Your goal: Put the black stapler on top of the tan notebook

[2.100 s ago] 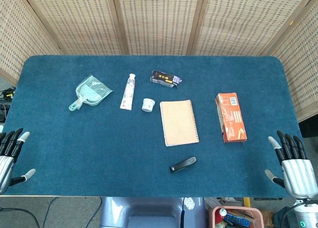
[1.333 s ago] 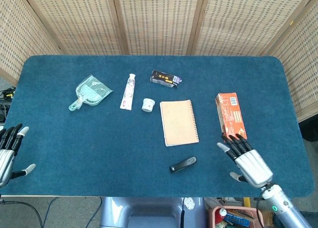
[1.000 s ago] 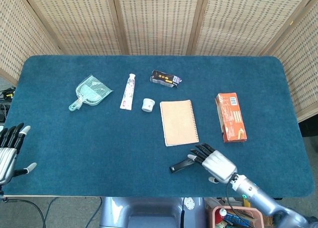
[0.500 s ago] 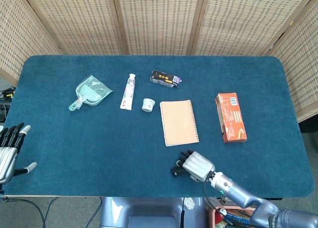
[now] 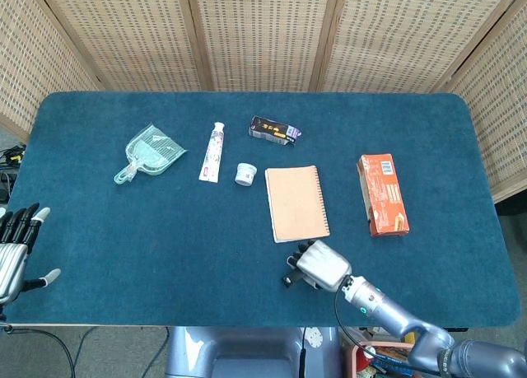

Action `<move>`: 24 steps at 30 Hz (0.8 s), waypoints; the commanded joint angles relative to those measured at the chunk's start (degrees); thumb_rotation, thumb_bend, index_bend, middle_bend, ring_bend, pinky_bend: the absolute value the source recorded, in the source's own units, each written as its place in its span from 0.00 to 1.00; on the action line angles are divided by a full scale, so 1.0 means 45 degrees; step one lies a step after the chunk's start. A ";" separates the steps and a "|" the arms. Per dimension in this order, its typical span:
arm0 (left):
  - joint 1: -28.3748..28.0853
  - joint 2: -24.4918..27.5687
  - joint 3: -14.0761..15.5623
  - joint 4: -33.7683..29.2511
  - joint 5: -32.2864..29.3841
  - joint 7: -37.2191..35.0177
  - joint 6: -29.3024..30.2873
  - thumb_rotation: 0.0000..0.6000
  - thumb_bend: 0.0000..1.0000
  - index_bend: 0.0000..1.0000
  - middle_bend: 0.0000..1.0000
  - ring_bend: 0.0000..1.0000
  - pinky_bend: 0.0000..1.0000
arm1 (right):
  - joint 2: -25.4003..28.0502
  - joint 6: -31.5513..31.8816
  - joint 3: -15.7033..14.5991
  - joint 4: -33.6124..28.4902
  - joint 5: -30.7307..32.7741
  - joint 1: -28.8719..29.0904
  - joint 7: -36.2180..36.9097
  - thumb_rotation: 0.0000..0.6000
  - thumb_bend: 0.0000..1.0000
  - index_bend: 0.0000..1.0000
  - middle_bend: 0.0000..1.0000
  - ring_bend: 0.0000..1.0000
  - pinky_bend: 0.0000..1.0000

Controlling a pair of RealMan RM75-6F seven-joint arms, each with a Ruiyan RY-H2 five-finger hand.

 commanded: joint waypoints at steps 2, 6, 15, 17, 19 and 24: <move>-0.0059 -0.0005 -0.0053 0.0014 -0.0171 -0.0026 -0.0127 1.00 0.00 0.00 0.00 0.00 0.00 | 0.0501 0.0022 0.0933 -0.0351 0.0561 0.0498 -0.0089 1.00 0.54 0.55 0.52 0.38 0.50; -0.0134 0.0017 -0.0132 -0.0006 -0.0365 -0.0043 -0.0258 1.00 0.00 0.00 0.00 0.00 0.00 | 0.0496 -0.0735 0.2119 0.0176 0.1810 0.1302 -0.0380 1.00 0.54 0.55 0.52 0.38 0.50; -0.0295 0.0030 -0.0278 0.0001 -0.0800 -0.0053 -0.0582 1.00 0.00 0.00 0.00 0.00 0.00 | -0.1040 -0.2231 0.2488 0.3493 0.3089 0.2645 -0.0021 1.00 0.54 0.55 0.52 0.38 0.50; -0.0333 0.0034 -0.0325 0.0026 -0.0936 -0.0081 -0.0666 1.00 0.00 0.00 0.00 0.00 0.00 | -0.1322 -0.2376 0.2285 0.4162 0.2967 0.2841 0.0095 1.00 0.54 0.55 0.52 0.38 0.50; -0.0386 0.0029 -0.0380 0.0067 -0.1100 -0.0090 -0.0774 1.00 0.00 0.00 0.00 0.00 0.00 | -0.1563 -0.2463 0.1985 0.4821 0.2660 0.3072 0.0393 1.00 0.54 0.55 0.52 0.38 0.50; -0.0512 0.0022 -0.0478 0.0127 -0.1446 -0.0114 -0.1053 1.00 0.00 0.00 0.00 0.00 0.00 | -0.1849 -0.2411 0.1223 0.5945 0.1579 0.3685 0.1438 1.00 0.56 0.55 0.52 0.38 0.50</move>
